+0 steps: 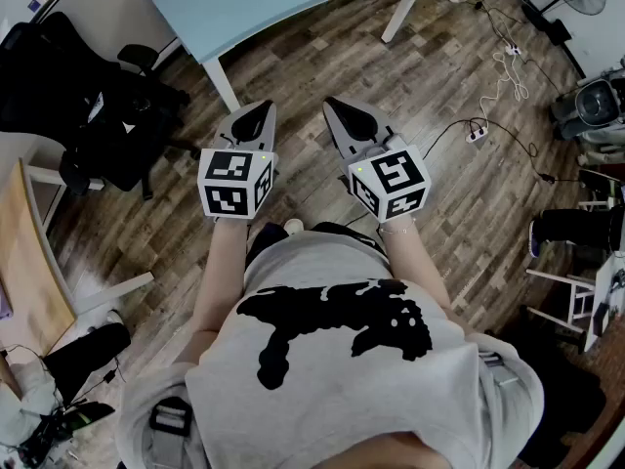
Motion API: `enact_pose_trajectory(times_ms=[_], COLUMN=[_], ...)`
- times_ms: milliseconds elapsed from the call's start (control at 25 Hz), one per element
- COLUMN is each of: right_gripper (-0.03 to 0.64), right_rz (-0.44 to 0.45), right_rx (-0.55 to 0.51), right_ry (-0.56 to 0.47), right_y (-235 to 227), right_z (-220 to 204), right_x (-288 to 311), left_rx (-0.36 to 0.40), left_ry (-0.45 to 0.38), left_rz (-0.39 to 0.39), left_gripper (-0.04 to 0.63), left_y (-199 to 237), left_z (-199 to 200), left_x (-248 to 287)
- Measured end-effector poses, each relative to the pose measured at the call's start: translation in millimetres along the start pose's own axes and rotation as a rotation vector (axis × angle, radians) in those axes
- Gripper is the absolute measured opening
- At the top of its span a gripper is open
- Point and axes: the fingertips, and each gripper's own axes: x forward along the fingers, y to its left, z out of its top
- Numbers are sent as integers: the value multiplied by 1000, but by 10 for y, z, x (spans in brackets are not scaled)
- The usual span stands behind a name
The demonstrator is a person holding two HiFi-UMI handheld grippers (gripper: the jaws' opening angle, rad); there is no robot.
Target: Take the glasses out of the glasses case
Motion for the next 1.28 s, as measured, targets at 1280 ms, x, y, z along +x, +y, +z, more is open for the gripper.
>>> enact_pose_trajectory(times_ms=[1280], right_gripper=[139], right_rz=[1], right_rx=[63], right_ry=[29], right_y=[314], right_z=[-217], right_x=[461], left_rx=[-31], left_ry=[-21], left_rz=[-163], left_gripper=[11], left_y=[294], left_z=[-156], left_x=[94])
